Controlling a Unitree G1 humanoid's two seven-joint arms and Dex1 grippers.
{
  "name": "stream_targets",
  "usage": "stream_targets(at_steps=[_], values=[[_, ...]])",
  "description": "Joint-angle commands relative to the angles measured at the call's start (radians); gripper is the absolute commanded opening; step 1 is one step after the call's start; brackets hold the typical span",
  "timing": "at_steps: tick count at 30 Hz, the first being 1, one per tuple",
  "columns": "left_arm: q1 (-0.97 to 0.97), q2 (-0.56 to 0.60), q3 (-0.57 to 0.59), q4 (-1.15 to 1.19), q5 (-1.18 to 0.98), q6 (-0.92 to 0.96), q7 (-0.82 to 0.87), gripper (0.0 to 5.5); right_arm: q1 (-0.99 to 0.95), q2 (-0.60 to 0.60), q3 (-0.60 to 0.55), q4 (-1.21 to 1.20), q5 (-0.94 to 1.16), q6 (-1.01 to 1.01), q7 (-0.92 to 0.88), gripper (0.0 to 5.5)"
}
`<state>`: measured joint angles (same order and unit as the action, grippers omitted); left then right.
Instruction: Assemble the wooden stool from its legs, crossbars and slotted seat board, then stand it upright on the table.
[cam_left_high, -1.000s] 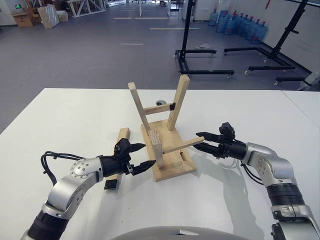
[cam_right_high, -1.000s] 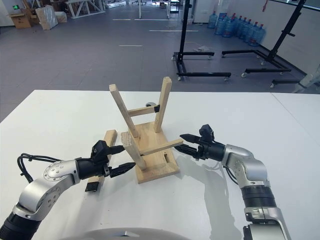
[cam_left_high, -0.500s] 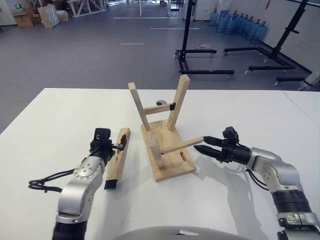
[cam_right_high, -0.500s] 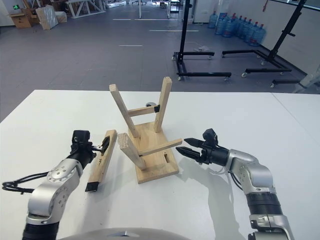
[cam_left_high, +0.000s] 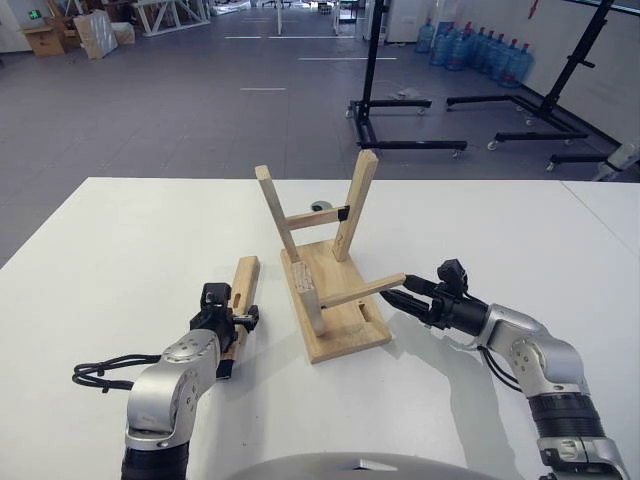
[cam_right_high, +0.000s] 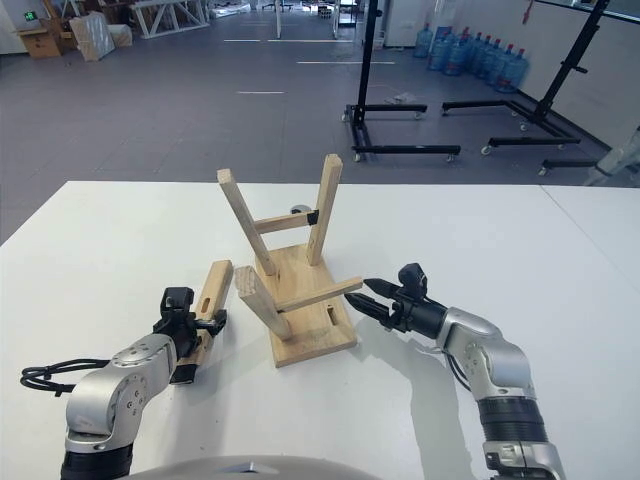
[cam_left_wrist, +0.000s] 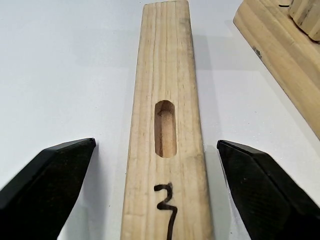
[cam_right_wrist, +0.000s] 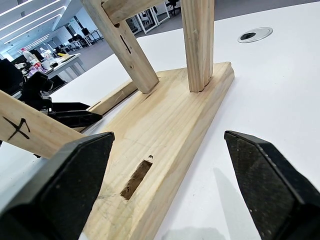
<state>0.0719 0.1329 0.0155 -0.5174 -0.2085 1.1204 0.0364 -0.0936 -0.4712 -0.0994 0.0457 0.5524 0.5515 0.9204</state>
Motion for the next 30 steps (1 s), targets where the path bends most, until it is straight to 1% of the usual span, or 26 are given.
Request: stream_targets(at_steps=[1,5,13,14,17,18,20,21,24,26,28,30], values=[[0.055,0.029,-0.034,0.024,0.007,0.037,-0.03,3.8,0.021,0.007,-0.006,-0.029,0.0,-0.009,-0.018,4.05],[0.076,0.091,-0.082,0.023,0.028,0.01,-0.069,3.2,0.034,0.028,0.001,-0.038,0.003,-0.011,-0.037,4.05],[0.088,0.072,-0.069,0.026,0.024,-0.018,-0.082,2.16,0.03,0.042,0.009,-0.018,-0.023,-0.062,-0.057,4.05],[0.082,0.067,-0.064,0.016,0.022,-0.038,-0.083,2.07,0.028,0.04,0.009,-0.015,-0.023,-0.063,-0.056,4.05],[0.06,0.048,-0.028,-0.005,0.023,-0.125,-0.079,2.07,0.022,0.033,0.003,-0.011,-0.018,-0.06,-0.051,4.05],[0.053,0.051,-0.016,-0.004,0.042,-0.169,-0.064,2.07,0.018,0.031,0.001,-0.008,-0.016,-0.06,-0.049,4.05],[0.03,0.094,0.007,-0.009,0.137,-0.316,-0.006,2.07,0.001,0.026,-0.005,0.009,-0.024,-0.076,-0.046,4.05],[0.011,0.114,0.039,-0.018,0.169,-0.392,0.011,2.07,-0.009,0.023,-0.008,0.019,-0.027,-0.083,-0.045,4.05],[-0.049,0.139,0.126,-0.043,0.19,-0.567,0.018,2.07,-0.036,0.016,-0.017,0.051,-0.036,-0.111,-0.047,4.05],[-0.087,0.15,0.157,-0.078,0.205,-0.703,0.017,2.07,-0.075,0.032,-0.056,0.088,-0.002,-0.113,-0.056,4.05],[-0.115,0.168,0.134,-0.119,0.206,-0.803,-0.03,2.07,-0.118,0.055,-0.103,0.093,0.064,-0.083,-0.067,4.05],[-0.148,0.182,0.064,-0.092,0.189,-0.872,-0.112,2.06,-0.167,0.083,-0.139,0.083,0.129,-0.055,-0.086,4.05]])
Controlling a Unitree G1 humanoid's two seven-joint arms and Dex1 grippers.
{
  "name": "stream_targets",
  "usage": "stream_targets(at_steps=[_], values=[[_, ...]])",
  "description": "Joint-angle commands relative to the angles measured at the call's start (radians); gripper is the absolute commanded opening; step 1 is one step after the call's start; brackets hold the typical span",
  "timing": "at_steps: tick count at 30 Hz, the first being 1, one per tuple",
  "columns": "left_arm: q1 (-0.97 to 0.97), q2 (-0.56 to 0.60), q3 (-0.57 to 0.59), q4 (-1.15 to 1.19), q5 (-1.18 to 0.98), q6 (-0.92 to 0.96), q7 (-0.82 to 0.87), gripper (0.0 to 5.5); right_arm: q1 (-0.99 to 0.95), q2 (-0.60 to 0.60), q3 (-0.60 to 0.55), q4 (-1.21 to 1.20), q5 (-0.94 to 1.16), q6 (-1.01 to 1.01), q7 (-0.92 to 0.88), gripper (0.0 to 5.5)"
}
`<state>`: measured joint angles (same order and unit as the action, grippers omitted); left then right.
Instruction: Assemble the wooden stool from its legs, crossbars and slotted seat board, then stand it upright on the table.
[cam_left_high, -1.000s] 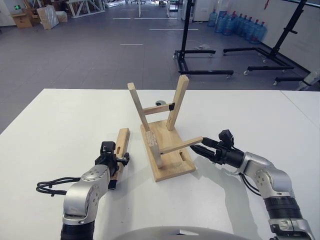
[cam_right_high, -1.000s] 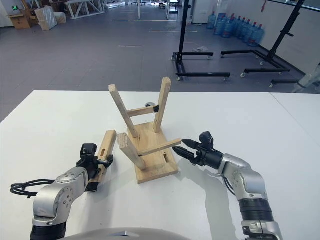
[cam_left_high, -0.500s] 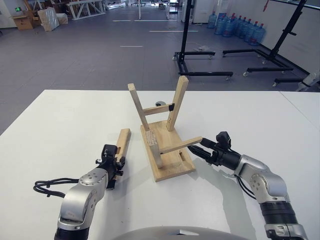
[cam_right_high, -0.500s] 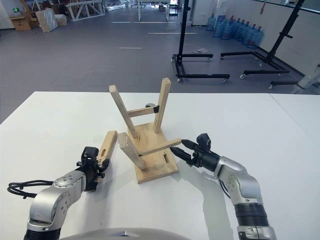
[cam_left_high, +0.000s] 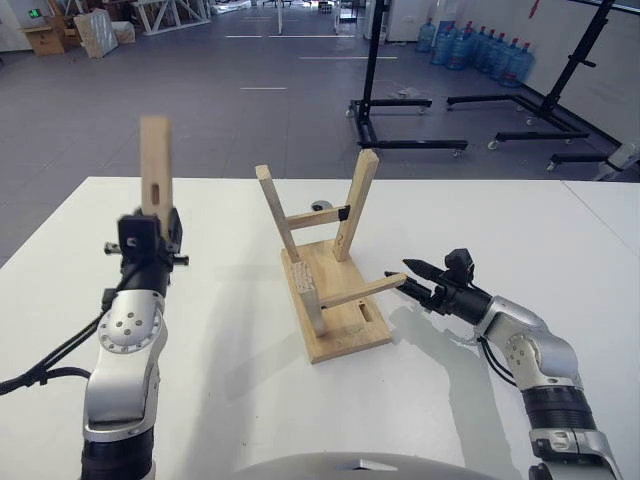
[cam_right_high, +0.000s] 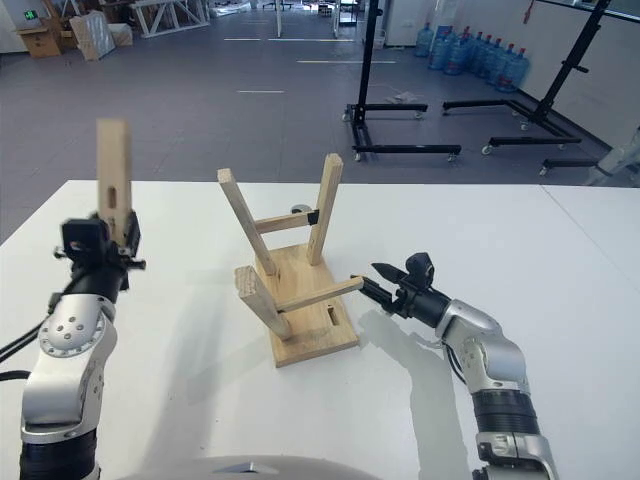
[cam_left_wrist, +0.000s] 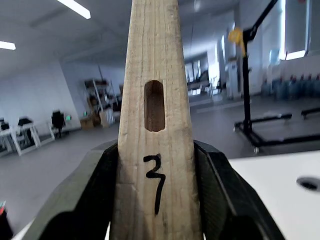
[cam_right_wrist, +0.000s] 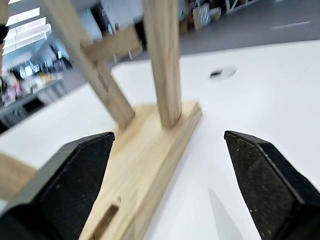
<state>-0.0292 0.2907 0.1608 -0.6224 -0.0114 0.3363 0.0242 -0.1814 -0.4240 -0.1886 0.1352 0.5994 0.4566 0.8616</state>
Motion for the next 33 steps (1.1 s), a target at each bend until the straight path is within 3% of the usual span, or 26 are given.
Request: stream_targets(at_steps=[1,7,13,19,29,33], values=[[-0.062,0.038,-0.116,0.049,-0.019,-0.116,-0.155,2.06,-0.101,0.05,-0.059,-0.02,0.112,0.055,-0.033,4.05],[-0.175,0.068,-0.16,0.288,-0.274,-0.163,-0.516,2.06,-0.175,0.129,-0.092,-0.172,0.354,0.185,-0.057,4.05],[-0.203,0.117,-0.131,0.317,-0.76,0.146,-0.871,2.06,-0.251,0.198,-0.035,-0.212,0.476,0.244,-0.016,4.05],[-0.241,0.142,-0.094,0.313,-0.969,0.301,-0.941,2.06,-0.268,0.255,0.026,-0.229,0.508,0.259,0.008,4.05],[-0.234,0.141,-0.143,0.349,-0.908,0.307,-0.972,2.06,-0.27,0.286,0.088,-0.236,0.527,0.295,0.019,4.05],[-0.229,0.139,-0.149,0.349,-0.898,0.305,-0.976,2.06,-0.271,0.289,0.095,-0.23,0.527,0.293,0.018,3.38]])
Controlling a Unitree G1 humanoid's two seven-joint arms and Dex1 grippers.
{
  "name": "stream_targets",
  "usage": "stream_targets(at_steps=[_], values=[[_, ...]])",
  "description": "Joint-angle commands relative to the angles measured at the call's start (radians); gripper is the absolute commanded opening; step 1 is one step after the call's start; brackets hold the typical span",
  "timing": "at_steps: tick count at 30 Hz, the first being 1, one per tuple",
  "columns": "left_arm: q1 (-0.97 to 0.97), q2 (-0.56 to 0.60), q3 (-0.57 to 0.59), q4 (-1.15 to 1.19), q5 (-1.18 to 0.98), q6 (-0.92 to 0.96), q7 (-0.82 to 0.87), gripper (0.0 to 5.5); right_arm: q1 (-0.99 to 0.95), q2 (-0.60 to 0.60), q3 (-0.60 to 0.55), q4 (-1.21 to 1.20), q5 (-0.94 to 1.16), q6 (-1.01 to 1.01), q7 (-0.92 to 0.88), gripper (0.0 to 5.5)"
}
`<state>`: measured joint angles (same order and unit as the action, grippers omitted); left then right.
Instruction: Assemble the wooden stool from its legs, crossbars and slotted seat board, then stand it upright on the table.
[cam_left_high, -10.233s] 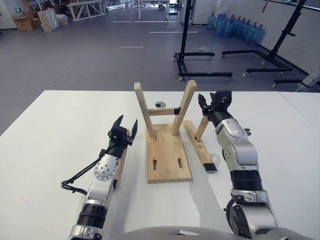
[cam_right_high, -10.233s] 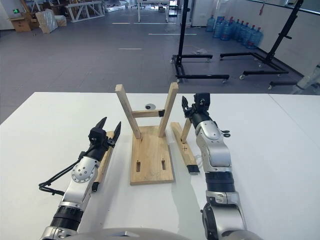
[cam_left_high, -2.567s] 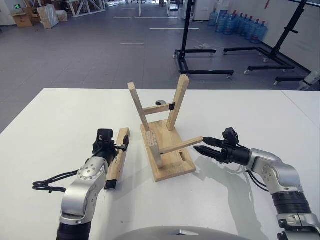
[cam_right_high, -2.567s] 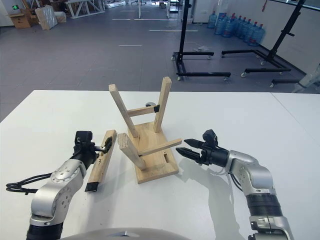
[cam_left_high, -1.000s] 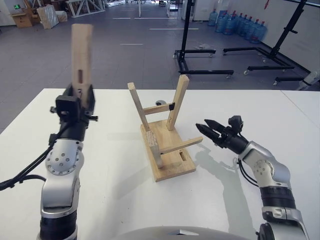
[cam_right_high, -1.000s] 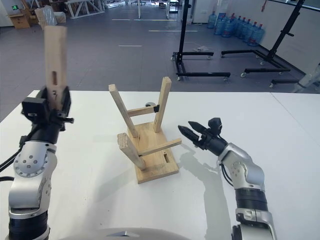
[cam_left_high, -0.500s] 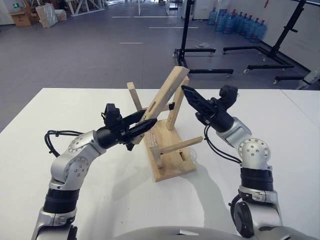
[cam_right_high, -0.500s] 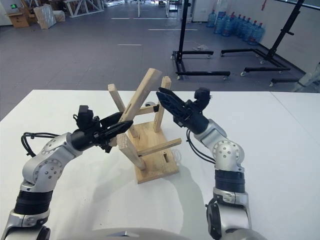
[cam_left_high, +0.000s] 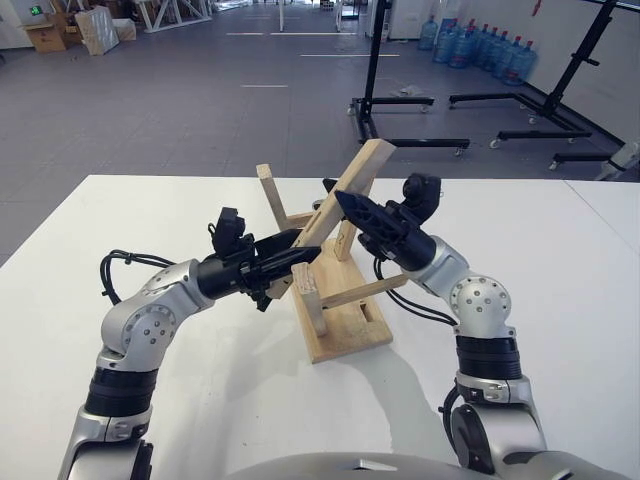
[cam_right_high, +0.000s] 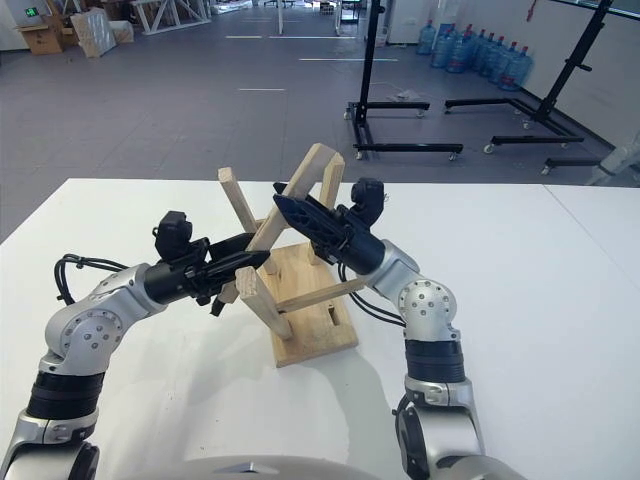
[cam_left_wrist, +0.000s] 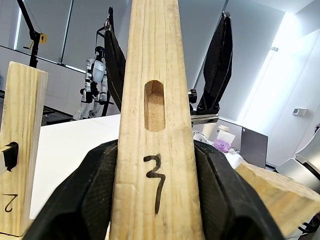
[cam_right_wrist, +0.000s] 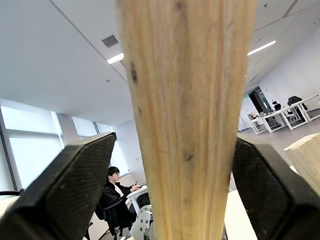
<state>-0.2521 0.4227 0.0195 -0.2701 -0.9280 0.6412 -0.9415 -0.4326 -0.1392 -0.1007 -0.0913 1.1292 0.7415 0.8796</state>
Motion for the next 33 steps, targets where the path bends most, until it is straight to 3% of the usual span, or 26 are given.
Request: stream_targets(at_steps=[1,8,16,17,20,23,33], values=[[-0.005,0.007,-0.009,-0.002,0.021,-0.002,-0.011,2.06,-0.021,0.004,0.007,-0.002,-0.001,0.007,0.001,3.23],[-0.004,0.002,-0.006,-0.006,0.024,-0.007,-0.014,2.06,-0.019,-0.005,0.008,0.009,-0.007,0.002,0.019,2.13],[-0.022,-0.006,-0.009,0.022,0.084,-0.04,0.01,2.06,-0.011,-0.004,0.02,0.01,-0.05,-0.037,0.052,2.1],[-0.027,-0.009,-0.01,0.034,0.096,-0.041,0.02,2.43,-0.009,-0.004,0.023,0.01,-0.062,-0.054,0.063,2.1],[-0.035,-0.02,-0.001,0.059,0.11,-0.043,0.037,2.73,-0.01,-0.005,0.021,0.033,-0.109,-0.11,0.091,2.09],[-0.035,-0.024,0.019,0.075,0.114,-0.051,0.05,3.38,-0.024,-0.02,-0.003,0.115,-0.191,-0.2,0.099,2.07],[0.051,-0.021,0.174,0.007,-0.003,-0.034,0.091,4.75,0.0,-0.259,-0.1,0.427,-0.399,-0.367,0.241,2.06]])
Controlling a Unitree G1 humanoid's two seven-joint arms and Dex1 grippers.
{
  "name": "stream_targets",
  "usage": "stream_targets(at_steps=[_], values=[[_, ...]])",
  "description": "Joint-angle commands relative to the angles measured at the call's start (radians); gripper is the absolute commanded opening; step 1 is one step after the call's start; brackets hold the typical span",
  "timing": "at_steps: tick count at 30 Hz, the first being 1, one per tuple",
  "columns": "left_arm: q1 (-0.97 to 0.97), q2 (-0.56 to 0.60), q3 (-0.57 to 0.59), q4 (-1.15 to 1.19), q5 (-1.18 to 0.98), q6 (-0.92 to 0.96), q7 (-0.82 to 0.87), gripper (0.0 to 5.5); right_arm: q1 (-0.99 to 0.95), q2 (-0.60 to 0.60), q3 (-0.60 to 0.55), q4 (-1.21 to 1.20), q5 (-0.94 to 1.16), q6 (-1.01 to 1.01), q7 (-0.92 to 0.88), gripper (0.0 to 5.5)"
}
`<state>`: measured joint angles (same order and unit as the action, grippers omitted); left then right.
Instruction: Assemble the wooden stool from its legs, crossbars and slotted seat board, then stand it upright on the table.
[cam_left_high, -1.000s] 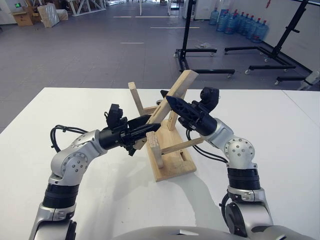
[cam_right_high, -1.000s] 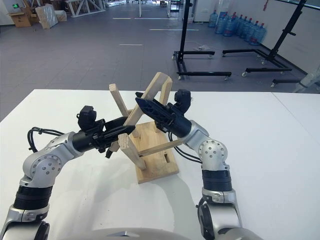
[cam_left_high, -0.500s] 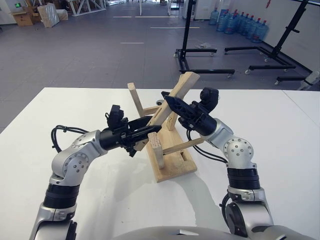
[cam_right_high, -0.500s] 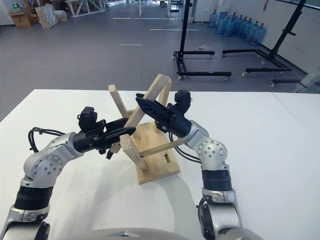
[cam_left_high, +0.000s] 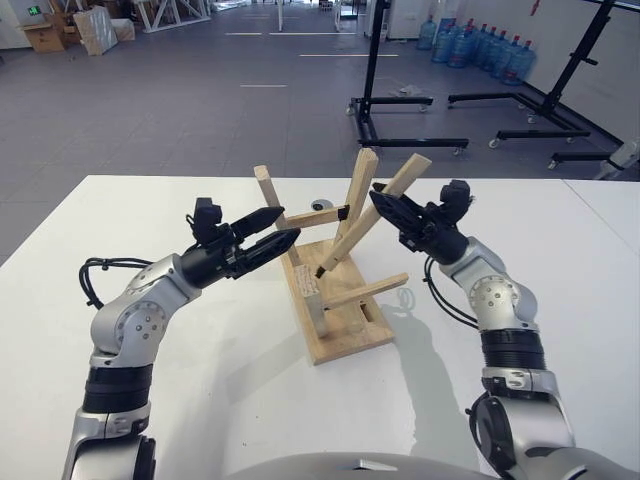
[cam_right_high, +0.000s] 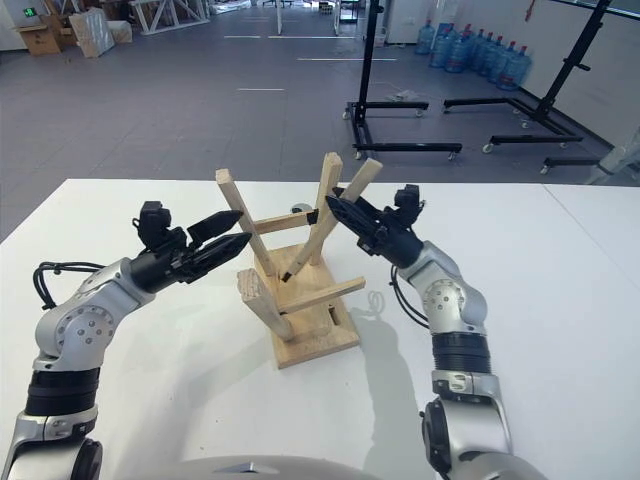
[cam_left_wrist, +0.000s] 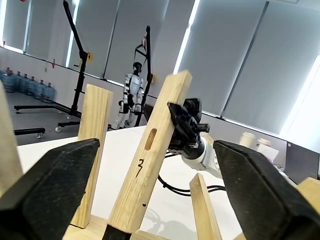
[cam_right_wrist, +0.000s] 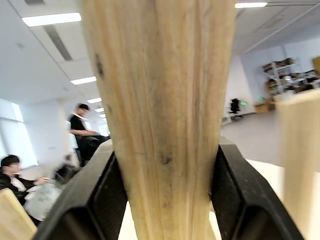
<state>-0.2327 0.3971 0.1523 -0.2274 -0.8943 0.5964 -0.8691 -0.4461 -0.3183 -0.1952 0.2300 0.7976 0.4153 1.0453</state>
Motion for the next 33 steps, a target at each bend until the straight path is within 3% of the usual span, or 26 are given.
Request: stream_targets(at_steps=[1,11,18,25,33], values=[[0.037,0.001,0.049,-0.04,-0.042,0.01,0.029,4.85,0.019,-0.098,-0.002,0.144,-0.093,-0.061,0.095,2.06],[0.085,-0.005,0.07,-0.047,-0.022,-0.009,0.116,4.89,0.142,-0.16,0.003,0.175,-0.157,-0.144,0.192,2.05],[0.109,-0.006,0.063,-0.057,-0.007,-0.021,0.133,4.89,0.085,-0.328,0.027,0.097,-0.16,-0.054,0.311,2.05],[0.127,-0.017,0.051,-0.054,0.005,-0.036,0.136,4.89,-0.06,-0.415,0.126,0.201,-0.241,-0.037,0.486,2.05],[0.14,-0.005,0.053,-0.044,0.015,-0.037,0.127,4.89,-0.044,-0.474,0.255,0.196,-0.247,-0.053,0.569,2.05]])
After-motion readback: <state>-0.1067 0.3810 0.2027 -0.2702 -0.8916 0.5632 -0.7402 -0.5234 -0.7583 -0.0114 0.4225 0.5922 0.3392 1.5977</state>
